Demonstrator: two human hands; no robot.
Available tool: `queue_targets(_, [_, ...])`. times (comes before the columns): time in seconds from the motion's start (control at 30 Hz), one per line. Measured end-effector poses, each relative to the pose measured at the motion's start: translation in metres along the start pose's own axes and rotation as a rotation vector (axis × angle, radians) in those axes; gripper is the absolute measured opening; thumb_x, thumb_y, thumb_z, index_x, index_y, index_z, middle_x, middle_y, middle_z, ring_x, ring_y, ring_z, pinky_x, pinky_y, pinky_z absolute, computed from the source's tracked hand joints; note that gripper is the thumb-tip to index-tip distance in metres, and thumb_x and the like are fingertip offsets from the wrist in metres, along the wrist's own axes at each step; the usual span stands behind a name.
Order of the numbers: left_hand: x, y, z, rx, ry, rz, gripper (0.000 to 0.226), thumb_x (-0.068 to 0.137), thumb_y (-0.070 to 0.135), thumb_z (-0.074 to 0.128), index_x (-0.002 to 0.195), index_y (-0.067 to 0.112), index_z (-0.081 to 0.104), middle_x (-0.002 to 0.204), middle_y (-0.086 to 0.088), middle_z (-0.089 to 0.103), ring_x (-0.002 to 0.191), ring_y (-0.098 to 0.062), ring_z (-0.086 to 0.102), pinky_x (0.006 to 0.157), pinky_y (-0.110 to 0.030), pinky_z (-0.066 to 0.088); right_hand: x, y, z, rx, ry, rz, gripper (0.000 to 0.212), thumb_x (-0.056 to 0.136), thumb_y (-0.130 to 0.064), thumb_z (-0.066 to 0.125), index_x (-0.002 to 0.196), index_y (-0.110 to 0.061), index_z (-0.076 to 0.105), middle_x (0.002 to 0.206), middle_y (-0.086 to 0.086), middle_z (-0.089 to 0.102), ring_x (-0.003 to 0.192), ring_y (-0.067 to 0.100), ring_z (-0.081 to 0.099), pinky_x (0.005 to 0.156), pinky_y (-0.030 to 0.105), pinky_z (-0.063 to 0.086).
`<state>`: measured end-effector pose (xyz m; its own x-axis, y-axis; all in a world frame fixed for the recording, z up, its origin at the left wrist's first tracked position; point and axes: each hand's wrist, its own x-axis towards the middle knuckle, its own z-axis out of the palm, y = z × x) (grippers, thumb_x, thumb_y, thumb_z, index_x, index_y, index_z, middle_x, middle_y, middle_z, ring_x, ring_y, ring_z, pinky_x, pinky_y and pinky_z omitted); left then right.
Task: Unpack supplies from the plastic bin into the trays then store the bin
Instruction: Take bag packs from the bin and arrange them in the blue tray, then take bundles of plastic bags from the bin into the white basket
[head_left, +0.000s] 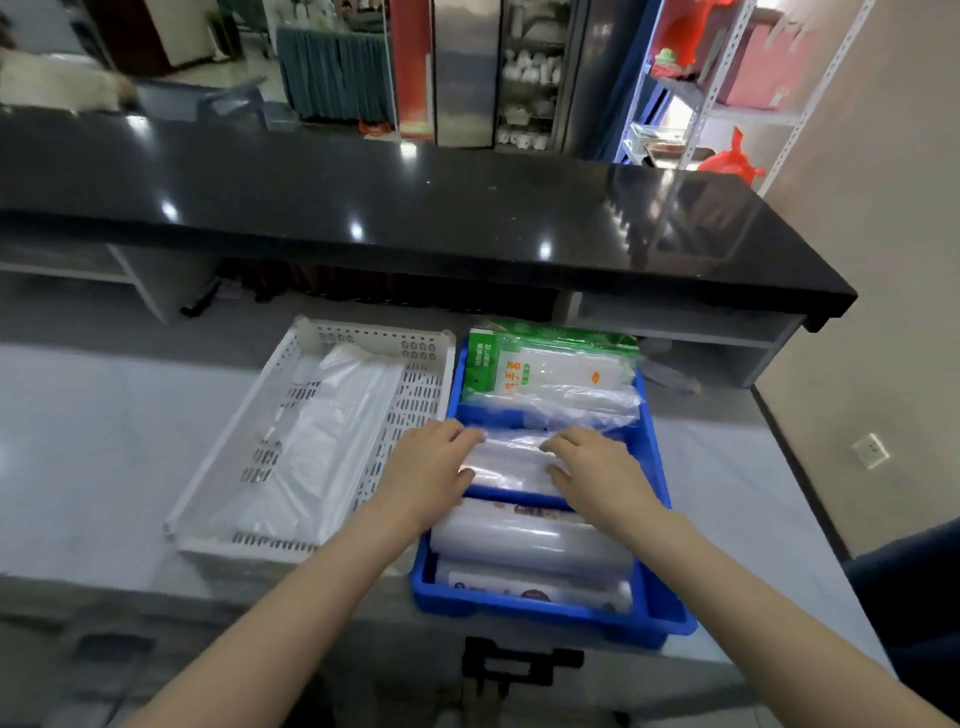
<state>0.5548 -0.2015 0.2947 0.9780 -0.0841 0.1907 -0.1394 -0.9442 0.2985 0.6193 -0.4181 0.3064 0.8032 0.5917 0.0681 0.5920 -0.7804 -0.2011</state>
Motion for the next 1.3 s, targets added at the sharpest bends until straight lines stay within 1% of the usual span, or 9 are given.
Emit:
queue_targets(0.13, [-0.075, -0.027, -0.037, -0.138, 0.099, -0.280, 0.034, 0.088, 0.027, 0.060, 0.122, 0.027, 0.056, 0.122, 0.007, 0.058, 0.112, -0.013, 0.053, 0.092, -0.030, 0.044, 0.007, -0.060, -0.001, 0.062, -0.026, -0.211, 0.033, 0.094, -0.028, 0.053, 0.126, -0.022, 0.058, 0.130, -0.001, 0.057, 0.119, 0.020, 0.051, 0.096, 0.034, 0.042])
queue_targets(0.37, [-0.259, -0.075, -0.090, -0.100, 0.256, -0.734, 0.029, 0.087, 0.020, 0.059, 0.116, 0.021, 0.062, 0.111, -0.001, 0.063, 0.101, -0.018, 0.060, 0.089, -0.036, 0.048, 0.008, -0.214, 0.024, 0.246, -0.135, -0.550, 0.029, 0.096, -0.028, 0.050, 0.123, -0.022, 0.058, 0.126, 0.000, 0.057, 0.119, 0.021, 0.049, 0.093, 0.035, 0.042])
queue_targets(0.53, [-0.386, -0.097, -0.083, -0.129, 0.248, -1.057, 0.026, 0.087, 0.017, 0.059, 0.113, 0.019, 0.063, 0.110, -0.001, 0.065, 0.100, -0.015, 0.058, 0.084, -0.030, 0.046, -0.013, -0.318, 0.063, 0.260, -0.230, -0.818, 0.026, 0.090, -0.021, 0.056, 0.113, -0.018, 0.066, 0.113, 0.006, 0.064, 0.106, 0.027, 0.057, 0.087, 0.036, 0.047])
queue_targets(0.63, [-0.445, -0.110, -0.066, -0.162, 0.261, -1.203, 0.028, 0.083, 0.012, 0.063, 0.110, 0.014, 0.064, 0.105, -0.005, 0.067, 0.094, -0.016, 0.059, 0.076, -0.026, 0.039, -0.023, -0.367, 0.099, 0.181, -0.353, -0.930, 0.029, 0.090, -0.022, 0.052, 0.116, -0.015, 0.063, 0.114, 0.010, 0.061, 0.108, 0.030, 0.054, 0.087, 0.043, 0.048])
queue_targets(0.73, [-0.495, -0.126, -0.042, -0.240, 0.221, -1.348, 0.032, 0.080, 0.012, 0.066, 0.112, 0.014, 0.063, 0.106, -0.008, 0.066, 0.097, -0.024, 0.062, 0.082, -0.031, 0.047, -0.027, -0.409, 0.142, 0.089, -0.481, -0.997, 0.031, 0.090, -0.022, 0.051, 0.119, -0.016, 0.061, 0.116, 0.009, 0.059, 0.109, 0.031, 0.053, 0.085, 0.043, 0.047])
queue_targets(0.83, [-0.530, -0.151, -0.017, -0.308, 0.158, -1.448, 0.033, 0.082, 0.014, 0.066, 0.115, 0.014, 0.063, 0.112, -0.011, 0.066, 0.100, -0.026, 0.062, 0.086, -0.034, 0.049, -0.024, -0.449, 0.188, -0.003, -0.590, -1.015, 0.034, 0.089, -0.023, 0.052, 0.122, -0.019, 0.059, 0.119, 0.008, 0.057, 0.113, 0.030, 0.051, 0.087, 0.040, 0.045])
queue_targets(0.97, [-0.562, -0.200, 0.017, -0.348, 0.055, -1.520, 0.035, 0.085, 0.016, 0.064, 0.119, 0.011, 0.060, 0.120, -0.014, 0.060, 0.110, -0.030, 0.056, 0.089, -0.032, 0.044, -0.014, -0.499, 0.257, -0.085, -0.716, -0.998, 0.044, 0.088, -0.027, 0.055, 0.132, -0.021, 0.051, 0.128, 0.007, 0.052, 0.120, 0.028, 0.046, 0.095, 0.040, 0.042])
queue_targets(1.17, [-0.583, -0.302, 0.077, -0.381, -0.099, -1.563, 0.050, 0.087, 0.023, 0.064, 0.133, 0.014, 0.048, 0.136, -0.012, 0.048, 0.120, -0.030, 0.048, 0.099, -0.035, 0.041, 0.002, -0.558, 0.377, -0.176, -0.823, -0.960, 0.048, 0.088, -0.021, 0.052, 0.135, -0.018, 0.046, 0.134, 0.009, 0.048, 0.123, 0.030, 0.044, 0.096, 0.040, 0.039])
queue_targets(1.3, [-0.588, -0.362, 0.123, -0.377, -0.148, -1.561, 0.057, 0.086, 0.028, 0.063, 0.138, 0.018, 0.042, 0.142, -0.008, 0.042, 0.128, -0.028, 0.040, 0.102, -0.038, 0.039, 0.005, -0.578, 0.451, -0.243, -0.843, -0.984, 0.057, 0.086, -0.024, 0.055, 0.139, -0.018, 0.037, 0.141, 0.009, 0.040, 0.129, 0.029, 0.037, 0.101, 0.039, 0.034])
